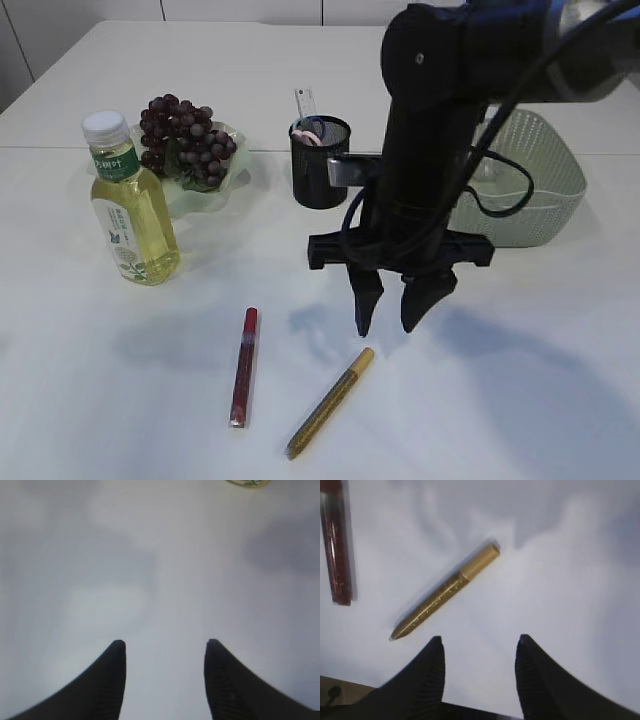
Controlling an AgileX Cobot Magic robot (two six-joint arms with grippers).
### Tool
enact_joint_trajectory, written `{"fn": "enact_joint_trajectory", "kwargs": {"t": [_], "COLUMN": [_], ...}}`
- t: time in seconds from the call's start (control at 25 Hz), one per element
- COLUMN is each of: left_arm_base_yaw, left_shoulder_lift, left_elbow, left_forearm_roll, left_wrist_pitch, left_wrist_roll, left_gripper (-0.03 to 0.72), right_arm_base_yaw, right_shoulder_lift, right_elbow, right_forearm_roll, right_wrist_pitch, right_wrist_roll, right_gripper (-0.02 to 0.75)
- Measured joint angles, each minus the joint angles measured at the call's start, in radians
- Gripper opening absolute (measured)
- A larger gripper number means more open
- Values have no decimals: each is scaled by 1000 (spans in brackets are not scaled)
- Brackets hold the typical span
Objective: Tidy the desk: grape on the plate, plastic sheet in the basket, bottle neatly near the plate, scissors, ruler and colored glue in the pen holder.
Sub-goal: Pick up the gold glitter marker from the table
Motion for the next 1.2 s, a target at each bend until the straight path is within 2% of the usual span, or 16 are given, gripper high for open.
{"fn": "enact_joint_trajectory", "kwargs": {"t": [0.28,0.64,0.92,1.2], "left_arm_base_yaw": [0,0,0,0], "left_shoulder_lift": [0,0,0,0], "left_elbow": [0,0,0,0], "left_forearm_roll": [-83,-96,-96,-109], "left_wrist_pitch": [-2,-4,-4,-4], "left_wrist_roll": [0,0,0,0], "left_gripper": [372,372,372,372], "right_arm_base_yaw": [47,159,163,163], "right_shoulder_lift": [-72,-37,32,54], "right_elbow": [124,137,137,137], "right_forearm_roll": [22,23,-2,-108], "right_wrist_pitch": [-10,-215,-239,-241], "right_wrist_roll": [250,664,788,878], "right_gripper": [374,374,374,370]}}
